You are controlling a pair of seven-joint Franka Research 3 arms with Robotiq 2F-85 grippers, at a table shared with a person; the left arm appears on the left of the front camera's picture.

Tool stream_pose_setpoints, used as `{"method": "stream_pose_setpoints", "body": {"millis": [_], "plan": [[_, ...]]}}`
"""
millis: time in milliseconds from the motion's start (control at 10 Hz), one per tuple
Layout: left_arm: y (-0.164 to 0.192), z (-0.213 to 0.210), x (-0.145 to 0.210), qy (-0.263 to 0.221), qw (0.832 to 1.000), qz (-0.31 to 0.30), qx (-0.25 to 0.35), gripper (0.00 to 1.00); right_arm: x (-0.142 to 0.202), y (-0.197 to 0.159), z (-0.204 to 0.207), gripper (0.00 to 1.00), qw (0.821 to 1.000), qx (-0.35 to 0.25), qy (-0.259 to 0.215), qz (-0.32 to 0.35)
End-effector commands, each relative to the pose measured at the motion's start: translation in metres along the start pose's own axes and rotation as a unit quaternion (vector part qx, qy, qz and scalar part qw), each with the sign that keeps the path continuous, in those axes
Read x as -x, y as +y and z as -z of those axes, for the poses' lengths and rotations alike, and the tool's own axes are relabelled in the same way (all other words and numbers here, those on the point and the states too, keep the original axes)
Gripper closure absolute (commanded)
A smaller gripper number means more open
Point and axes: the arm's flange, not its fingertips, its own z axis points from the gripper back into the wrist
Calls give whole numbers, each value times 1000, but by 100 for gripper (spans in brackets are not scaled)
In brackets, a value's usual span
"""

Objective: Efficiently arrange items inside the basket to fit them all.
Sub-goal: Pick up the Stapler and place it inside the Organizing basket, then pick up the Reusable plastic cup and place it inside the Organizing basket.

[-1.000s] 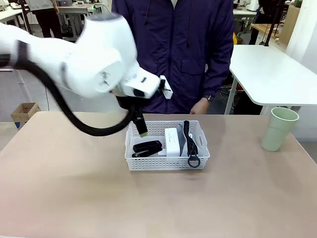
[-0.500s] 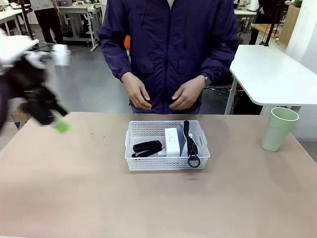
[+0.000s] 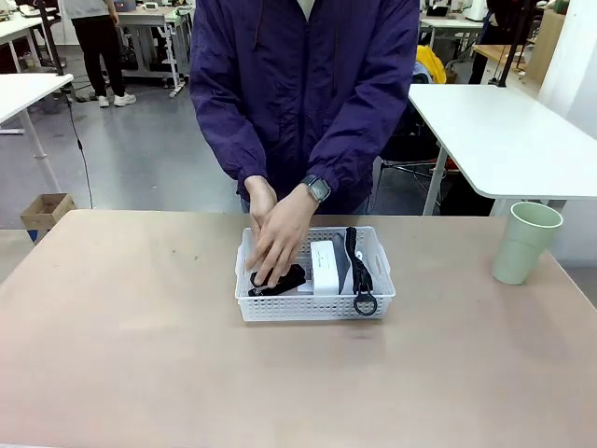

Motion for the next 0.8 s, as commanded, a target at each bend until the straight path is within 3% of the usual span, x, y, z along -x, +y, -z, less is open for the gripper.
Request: {"method": "stream_pose_setpoints", "body": {"millis": [0, 100, 700], "plan": [[36, 14, -6, -36, 998, -28, 51, 0, 0, -1, -2, 0, 1000, 2, 1, -8], [0, 0, 0, 0, 1000, 0, 0, 3, 0, -1, -2, 0, 1000, 2, 1, -8], [0, 0, 0, 0, 1000, 0, 0, 3, 0, -1, -2, 0, 1000, 2, 1, -8]]}}
